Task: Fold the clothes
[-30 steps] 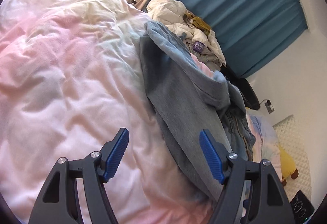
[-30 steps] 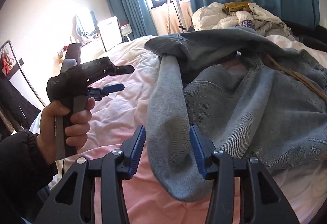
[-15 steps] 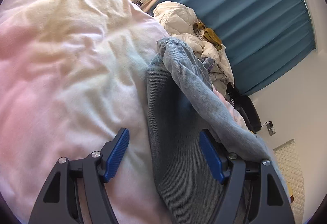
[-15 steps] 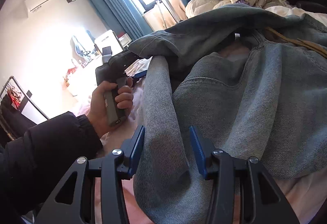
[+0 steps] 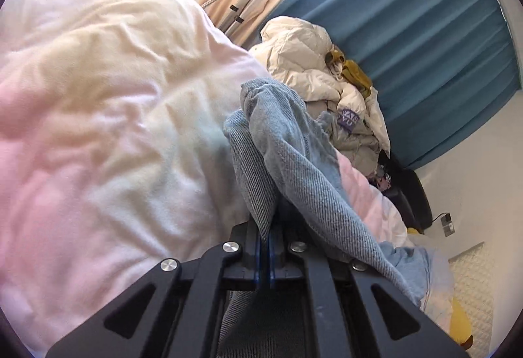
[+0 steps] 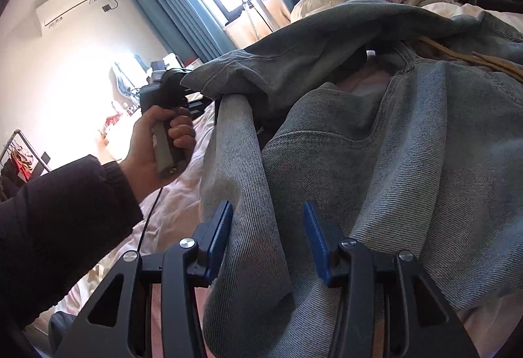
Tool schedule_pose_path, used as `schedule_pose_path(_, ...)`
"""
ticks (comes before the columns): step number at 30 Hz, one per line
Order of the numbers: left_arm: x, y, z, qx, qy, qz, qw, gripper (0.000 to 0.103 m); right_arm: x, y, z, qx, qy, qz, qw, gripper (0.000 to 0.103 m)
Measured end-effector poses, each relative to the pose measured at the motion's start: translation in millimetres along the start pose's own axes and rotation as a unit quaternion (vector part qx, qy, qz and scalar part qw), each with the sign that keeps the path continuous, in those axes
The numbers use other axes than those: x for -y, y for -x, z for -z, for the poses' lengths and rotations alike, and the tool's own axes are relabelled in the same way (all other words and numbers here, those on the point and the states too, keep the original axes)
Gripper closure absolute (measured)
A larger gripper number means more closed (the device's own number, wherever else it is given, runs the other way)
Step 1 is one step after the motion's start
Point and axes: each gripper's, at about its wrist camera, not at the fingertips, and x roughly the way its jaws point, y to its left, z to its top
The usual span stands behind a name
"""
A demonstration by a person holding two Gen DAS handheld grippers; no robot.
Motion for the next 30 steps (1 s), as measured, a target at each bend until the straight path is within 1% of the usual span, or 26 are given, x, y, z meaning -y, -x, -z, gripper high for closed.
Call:
schedule_pose_path(5,-14.5,77.5,-9.7,0.055,0.028,-0.012,0.998,0.1,0.1,8.4,-1.0,0.012,0.003,0.005,1.0,0.058)
schedule_pose_path(9,-33.0,133.2,-10.4,0.081,0.038,-0.028,0.9956,0.1,-8.0,11.6,-0.4,0.015,0.024,0.01,1.0,0.058)
schedule_pose_path(12,-52.9,175.3,-12.2,0.107,0.053,-0.038,0.9921,0.1,-14.5,13.7,0.7,0.015,0.04,0.014,0.999,0.058)
schedule_pose_path(14,-67.0,199.7,-13.5,0.121,0.067,-0.046,0.9893,0.1,-16.2,15.6,1.0,0.016,0.041,0.01,0.999,0.058)
schedule_pose_path(17,-89.7,229.4,-11.5,0.132,0.085,-0.061,0.9857,0.1,-17.2,22.1,3.6,0.021,0.037,0.007,0.999,0.058)
schedule_pose_path(19,-103.9,248.4,-5.7,0.142,0.086,-0.079,0.983,0.1,-14.9,24.6,2.5,0.023,0.033,0.009,0.999,0.058)
schedule_pose_path(21,-126.2,266.8,2.7,0.152,0.106,-0.089,0.9786,0.1,-13.5,24.5,0.5,0.024,0.03,0.01,0.999,0.058)
schedule_pose_path(23,-153.9,278.7,17.5,0.149,0.132,-0.102,0.9746,0.1,-14.7,28.1,0.8,0.026,0.03,0.012,0.999,0.058)
schedule_pose_path(26,-191.4,281.2,45.0,0.124,0.157,-0.131,0.971,0.1,-15.9,34.2,1.8,0.031,0.031,0.013,0.999,0.058)
schedule_pose_path(30,-219.5,274.4,74.8,0.095,0.179,-0.152,0.9674,0.1,-11.6,36.6,1.9,0.034,0.026,0.022,0.999,0.058)
